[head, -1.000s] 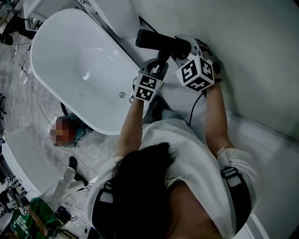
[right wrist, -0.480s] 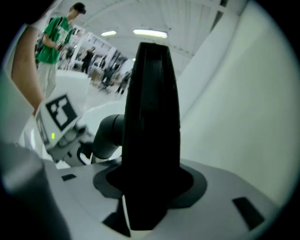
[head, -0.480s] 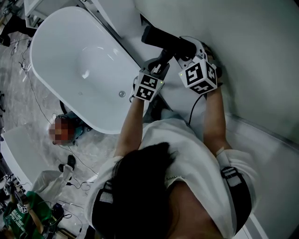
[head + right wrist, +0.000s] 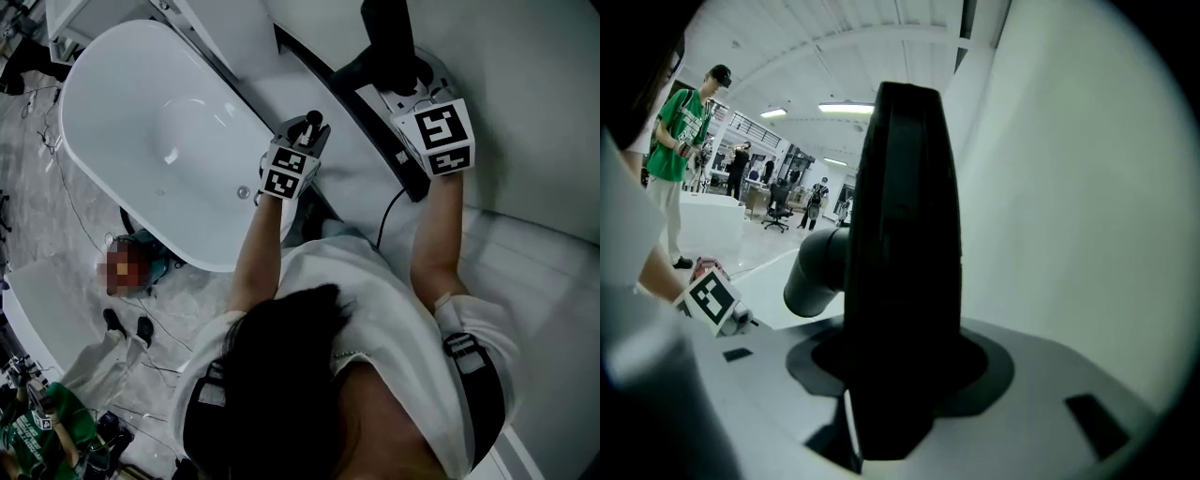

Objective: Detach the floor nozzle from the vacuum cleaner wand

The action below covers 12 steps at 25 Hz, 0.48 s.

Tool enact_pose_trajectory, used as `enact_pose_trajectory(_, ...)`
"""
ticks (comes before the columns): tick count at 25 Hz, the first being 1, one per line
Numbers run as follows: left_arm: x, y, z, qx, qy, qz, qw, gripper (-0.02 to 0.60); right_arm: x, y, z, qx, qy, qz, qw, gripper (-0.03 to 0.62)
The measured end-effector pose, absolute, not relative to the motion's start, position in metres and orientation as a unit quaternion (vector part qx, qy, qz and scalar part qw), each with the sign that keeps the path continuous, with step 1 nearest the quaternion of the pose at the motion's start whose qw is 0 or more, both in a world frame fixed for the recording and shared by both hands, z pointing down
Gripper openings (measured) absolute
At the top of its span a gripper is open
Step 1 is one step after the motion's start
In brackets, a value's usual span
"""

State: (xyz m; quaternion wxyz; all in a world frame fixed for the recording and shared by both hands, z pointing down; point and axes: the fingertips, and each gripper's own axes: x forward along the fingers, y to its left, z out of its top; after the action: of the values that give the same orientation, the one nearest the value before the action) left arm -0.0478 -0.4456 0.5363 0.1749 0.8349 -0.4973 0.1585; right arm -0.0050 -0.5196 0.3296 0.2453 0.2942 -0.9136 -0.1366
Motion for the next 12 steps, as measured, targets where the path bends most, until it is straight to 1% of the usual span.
enact_pose_trajectory(6,-0.0491,-0.4441,0.5388,0.835,-0.5,0.153,0.175,0.13,-0.01,-0.5179,0.3295,0.301,-0.916,-0.127,0.233,0.216)
enact_pose_trajectory(12,-0.048,-0.4459,0.5301,0.838,-0.501,0.117,0.181,0.135,-0.0122,-0.5168,0.3304,0.304,-0.916,-0.12,0.234,0.216)
